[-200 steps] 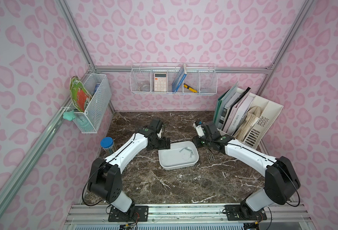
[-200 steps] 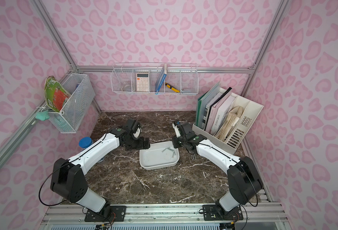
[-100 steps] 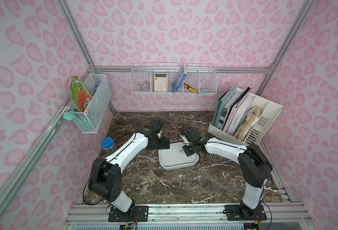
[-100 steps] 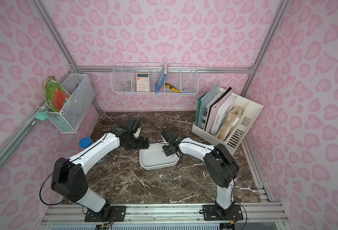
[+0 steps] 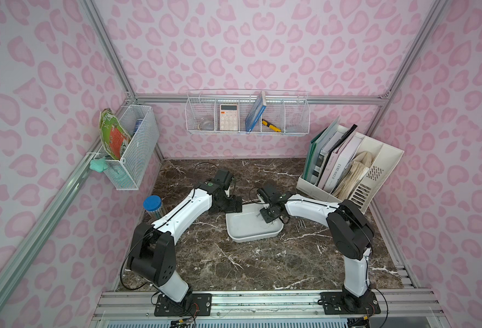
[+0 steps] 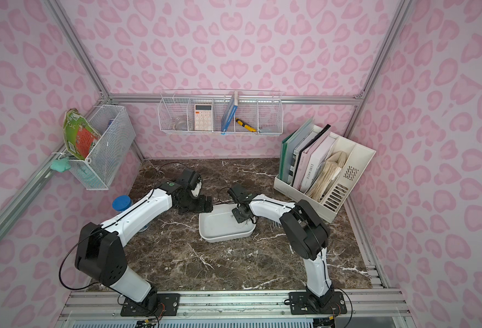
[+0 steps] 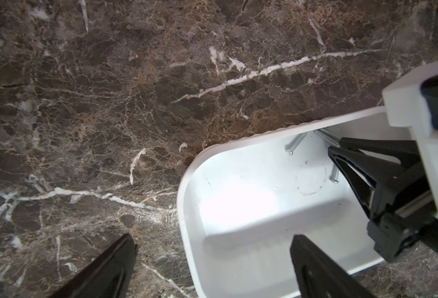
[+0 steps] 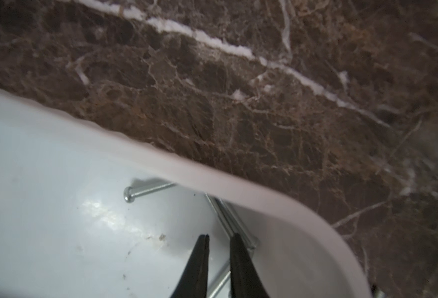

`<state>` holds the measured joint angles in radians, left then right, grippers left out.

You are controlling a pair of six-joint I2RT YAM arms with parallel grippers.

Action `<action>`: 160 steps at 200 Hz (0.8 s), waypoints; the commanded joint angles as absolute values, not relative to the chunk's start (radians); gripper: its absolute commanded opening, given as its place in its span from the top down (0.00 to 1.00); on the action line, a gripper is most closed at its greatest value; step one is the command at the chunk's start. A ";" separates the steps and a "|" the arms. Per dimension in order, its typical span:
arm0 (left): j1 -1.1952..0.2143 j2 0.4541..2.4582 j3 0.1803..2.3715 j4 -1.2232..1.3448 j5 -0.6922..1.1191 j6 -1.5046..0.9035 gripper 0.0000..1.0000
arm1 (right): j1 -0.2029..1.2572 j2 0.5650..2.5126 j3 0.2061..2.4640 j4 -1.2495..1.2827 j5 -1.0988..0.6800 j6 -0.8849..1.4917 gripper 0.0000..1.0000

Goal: Take out the screws from the storage box
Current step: Pick up the screw from the storage box.

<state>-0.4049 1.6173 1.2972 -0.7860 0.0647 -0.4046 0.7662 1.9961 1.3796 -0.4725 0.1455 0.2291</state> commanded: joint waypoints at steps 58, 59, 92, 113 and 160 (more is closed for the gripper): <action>-0.405 1.629 1.306 -0.800 0.077 -0.391 0.02 | 0.767 2.039 1.411 -0.502 0.173 0.213 0.84; -0.405 1.629 1.307 -0.801 0.077 -0.391 0.02 | 0.767 2.039 1.410 -0.502 0.173 0.213 0.84; -0.405 1.637 1.311 -0.801 0.082 -0.391 0.02 | 0.767 2.039 1.397 -0.495 0.145 0.218 0.85; -0.405 1.639 1.313 -0.801 0.083 -0.393 0.02 | 0.767 2.055 1.401 -0.504 0.134 0.225 0.85; -0.405 1.649 1.318 -0.806 0.085 -0.391 0.02 | 0.772 2.062 1.388 -0.505 0.091 0.244 0.85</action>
